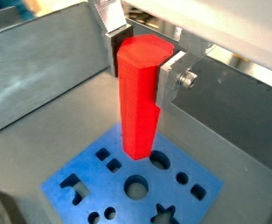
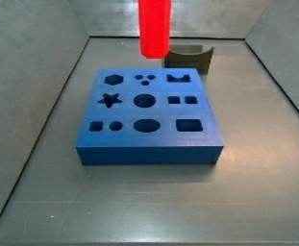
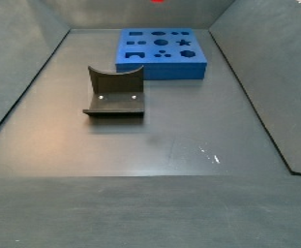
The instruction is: Insert the hexagon object.
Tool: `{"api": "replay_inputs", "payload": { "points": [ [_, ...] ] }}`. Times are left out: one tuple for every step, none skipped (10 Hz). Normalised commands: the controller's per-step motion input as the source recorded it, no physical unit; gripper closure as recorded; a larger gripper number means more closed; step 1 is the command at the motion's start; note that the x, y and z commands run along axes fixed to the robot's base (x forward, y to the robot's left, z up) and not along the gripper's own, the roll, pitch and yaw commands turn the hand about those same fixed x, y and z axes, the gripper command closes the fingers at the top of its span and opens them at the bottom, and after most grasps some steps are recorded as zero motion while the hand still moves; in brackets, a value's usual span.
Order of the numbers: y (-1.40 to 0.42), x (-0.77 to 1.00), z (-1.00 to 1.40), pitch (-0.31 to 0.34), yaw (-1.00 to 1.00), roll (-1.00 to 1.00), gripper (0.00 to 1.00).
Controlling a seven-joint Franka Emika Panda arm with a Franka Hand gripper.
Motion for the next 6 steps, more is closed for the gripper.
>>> {"api": "replay_inputs", "payload": {
  "points": [
    [0.09, -0.29, -0.41, 0.000, -0.89, 0.00, 1.00],
    [0.16, -0.32, -0.42, 0.000, -0.83, 0.00, 1.00],
    [0.16, -0.32, -0.42, 0.000, -0.83, 0.00, 1.00],
    [0.13, -0.35, -0.41, 0.000, -0.84, 0.00, 1.00],
    [0.10, -0.40, -0.39, 0.000, -0.85, 0.00, 1.00],
    [0.12, -0.47, -0.37, -0.019, -0.81, 0.00, 1.00]
  ]
}}
